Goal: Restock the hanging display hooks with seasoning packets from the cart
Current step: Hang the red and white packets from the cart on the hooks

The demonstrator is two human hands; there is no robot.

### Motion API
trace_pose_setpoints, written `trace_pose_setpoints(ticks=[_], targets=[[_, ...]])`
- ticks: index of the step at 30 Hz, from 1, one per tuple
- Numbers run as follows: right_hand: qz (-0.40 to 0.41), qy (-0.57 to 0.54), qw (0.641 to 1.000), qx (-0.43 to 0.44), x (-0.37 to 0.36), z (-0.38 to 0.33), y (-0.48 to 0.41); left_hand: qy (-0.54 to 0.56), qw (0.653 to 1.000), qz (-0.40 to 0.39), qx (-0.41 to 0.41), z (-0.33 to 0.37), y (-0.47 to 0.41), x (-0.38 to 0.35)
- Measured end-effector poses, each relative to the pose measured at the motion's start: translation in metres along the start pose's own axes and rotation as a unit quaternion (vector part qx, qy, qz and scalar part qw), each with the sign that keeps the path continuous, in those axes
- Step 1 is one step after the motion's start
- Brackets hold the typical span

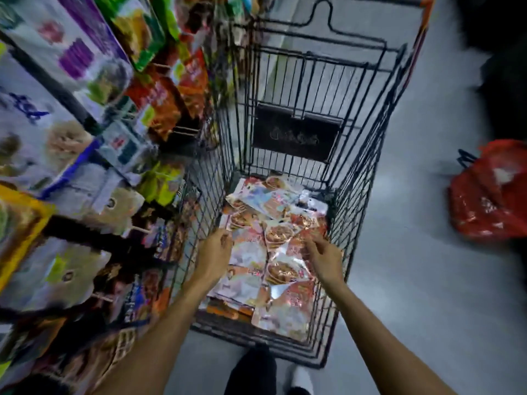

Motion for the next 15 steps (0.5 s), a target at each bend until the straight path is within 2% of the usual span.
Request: trace_pose_setpoints(ticks=[6, 10, 15], targets=[[0.015, 0.026, 0.997, -0.07, -0.041, 0.021, -0.082, -0.029, 0.999, -0.016, 0.022, -0.031, -0.085, -0.036], [0.009, 0.013, 0.997, -0.073, -0.074, 0.021, -0.147, -0.04, 0.998, -0.026, 0.04, -0.046, -0.144, -0.065], [0.008, 0.033, 0.995, -0.095, -0.114, 0.033, -0.231, -0.092, 0.996, -0.015, -0.014, -0.058, -0.213, -0.09]])
Point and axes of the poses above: each hand's wrist, its own y-axis away from the middle knuckle, its own x-axis out of the back of the hand, z = x × y, the point moved 7 cm from there along -y, towards the middle knuckle, and after that the axes turned 4 degrees about y, right-handed, at the moved point
